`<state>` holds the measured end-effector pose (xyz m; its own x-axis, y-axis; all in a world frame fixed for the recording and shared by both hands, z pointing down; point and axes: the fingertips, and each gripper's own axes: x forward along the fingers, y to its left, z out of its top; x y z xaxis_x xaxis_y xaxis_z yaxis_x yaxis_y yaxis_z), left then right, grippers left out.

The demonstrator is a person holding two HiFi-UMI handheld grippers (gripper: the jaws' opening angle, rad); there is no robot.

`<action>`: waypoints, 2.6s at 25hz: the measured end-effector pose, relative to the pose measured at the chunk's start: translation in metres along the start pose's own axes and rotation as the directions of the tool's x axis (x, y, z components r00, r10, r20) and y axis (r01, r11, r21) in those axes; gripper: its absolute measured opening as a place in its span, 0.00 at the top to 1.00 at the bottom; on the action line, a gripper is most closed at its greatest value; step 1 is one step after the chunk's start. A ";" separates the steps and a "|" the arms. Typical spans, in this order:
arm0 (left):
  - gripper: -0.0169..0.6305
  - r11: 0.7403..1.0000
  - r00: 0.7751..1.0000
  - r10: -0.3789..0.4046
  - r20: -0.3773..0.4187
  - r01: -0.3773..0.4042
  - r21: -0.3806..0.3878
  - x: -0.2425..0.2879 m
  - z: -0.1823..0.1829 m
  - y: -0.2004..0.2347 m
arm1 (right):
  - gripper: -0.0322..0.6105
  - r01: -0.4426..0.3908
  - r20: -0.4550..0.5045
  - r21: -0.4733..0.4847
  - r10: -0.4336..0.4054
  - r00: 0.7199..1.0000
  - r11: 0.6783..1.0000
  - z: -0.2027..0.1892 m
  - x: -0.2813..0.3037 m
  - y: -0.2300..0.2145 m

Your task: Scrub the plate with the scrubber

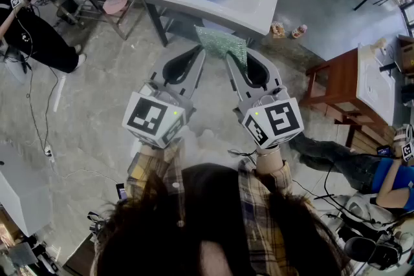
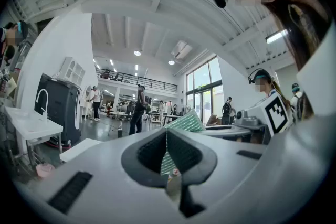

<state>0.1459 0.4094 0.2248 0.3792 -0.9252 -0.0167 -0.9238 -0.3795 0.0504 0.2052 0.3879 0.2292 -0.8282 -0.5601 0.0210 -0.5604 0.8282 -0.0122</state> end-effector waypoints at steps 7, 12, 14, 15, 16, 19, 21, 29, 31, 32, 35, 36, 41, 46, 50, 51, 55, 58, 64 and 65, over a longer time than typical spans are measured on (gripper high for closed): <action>0.95 1.000 1.000 0.005 -0.008 -0.004 0.012 0.003 0.000 -0.007 | 0.80 -0.001 0.000 0.017 0.001 1.000 1.000 -0.001 -0.010 -0.006; 0.95 1.000 1.000 0.029 -0.002 -0.029 0.012 0.005 -0.003 -0.012 | 0.80 -0.014 0.004 0.014 0.014 1.000 1.000 -0.003 -0.016 -0.012; 0.95 0.999 0.999 0.037 -0.007 -0.037 0.015 0.007 -0.005 -0.014 | 0.80 -0.015 0.005 0.018 0.015 1.000 1.000 -0.004 -0.018 -0.017; 0.95 0.999 0.999 0.040 -0.009 -0.040 0.017 0.008 -0.006 -0.014 | 0.80 -0.014 0.005 0.020 0.014 1.000 1.000 -0.005 -0.019 -0.019; 0.95 0.999 0.999 0.043 -0.011 -0.043 0.015 0.008 -0.008 -0.013 | 0.80 -0.013 0.004 0.022 0.012 1.000 1.000 -0.006 -0.019 -0.021; 0.95 0.999 0.999 0.048 -0.015 -0.048 0.007 0.012 -0.013 -0.009 | 0.80 -0.011 -0.004 0.027 0.011 1.000 1.000 -0.011 -0.016 -0.026; 0.95 0.999 0.999 0.051 -0.015 -0.051 0.005 0.016 -0.015 -0.001 | 0.80 -0.011 -0.011 0.028 0.012 1.000 1.000 -0.014 -0.009 -0.029; 0.95 0.999 0.999 0.041 -0.026 -0.041 0.005 0.061 -0.006 0.061 | 0.80 0.018 -0.019 0.047 -0.017 1.000 0.999 -0.009 0.056 -0.065; 0.95 0.999 0.999 0.034 -0.028 -0.034 0.007 0.082 0.008 0.079 | 0.80 0.023 -0.020 0.051 -0.022 1.000 0.998 0.003 0.076 -0.081; 0.95 0.999 0.999 0.032 -0.025 -0.032 0.009 0.091 0.014 0.087 | 0.80 0.025 -0.021 0.049 -0.024 0.999 0.998 0.008 0.086 -0.086; 0.95 1.000 1.000 0.011 -0.010 -0.011 0.022 0.104 0.022 0.118 | 0.80 0.037 -0.016 0.035 -0.037 0.999 0.999 0.012 0.119 -0.091; 0.95 1.000 1.000 0.000 -0.008 0.000 0.028 0.105 0.020 0.130 | 0.80 0.044 -0.012 0.031 -0.044 0.999 0.999 0.009 0.131 -0.090; 0.95 0.999 0.999 -0.028 -0.020 0.029 0.023 0.120 0.013 0.183 | 0.80 0.079 -0.016 0.036 -0.079 0.997 0.996 0.005 0.185 -0.096; 0.95 0.999 0.999 -0.038 -0.018 0.038 0.020 0.133 0.009 0.229 | 0.80 0.100 -0.031 0.038 -0.099 0.995 0.994 -0.004 0.229 -0.100; 0.95 0.998 0.998 -0.050 -0.031 0.051 0.022 0.136 0.006 0.258 | 0.80 0.121 -0.039 0.042 -0.119 0.992 0.992 -0.009 0.256 -0.100; 0.95 0.998 0.998 -0.055 -0.034 0.056 0.020 0.135 0.005 0.264 | 0.80 0.128 -0.042 0.043 -0.126 0.991 0.991 -0.009 0.260 -0.099; 0.95 0.999 0.998 -0.048 -0.042 0.047 -0.009 0.133 -0.003 0.283 | 0.80 0.146 -0.057 0.052 -0.143 0.988 0.988 -0.013 0.273 -0.099; 0.95 0.998 0.997 -0.052 -0.058 0.051 -0.027 0.137 -0.012 0.288 | 0.80 0.167 -0.073 0.060 -0.162 0.984 0.984 -0.020 0.275 -0.106; 0.95 0.997 0.995 -0.064 -0.075 0.061 -0.037 0.157 -0.023 0.300 | 0.80 0.175 -0.087 0.068 -0.169 0.982 0.982 -0.030 0.292 -0.122; 0.95 0.997 0.995 -0.066 -0.073 0.064 -0.033 0.161 -0.024 0.302 | 0.80 0.175 -0.085 0.068 -0.169 0.982 0.982 -0.031 0.295 -0.126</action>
<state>-0.0705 0.1456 0.2613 0.4423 -0.8953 0.0533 -0.8954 -0.4375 0.0822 0.0321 0.1191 0.2679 -0.7175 -0.6882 0.1073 -0.6961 0.7139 -0.0763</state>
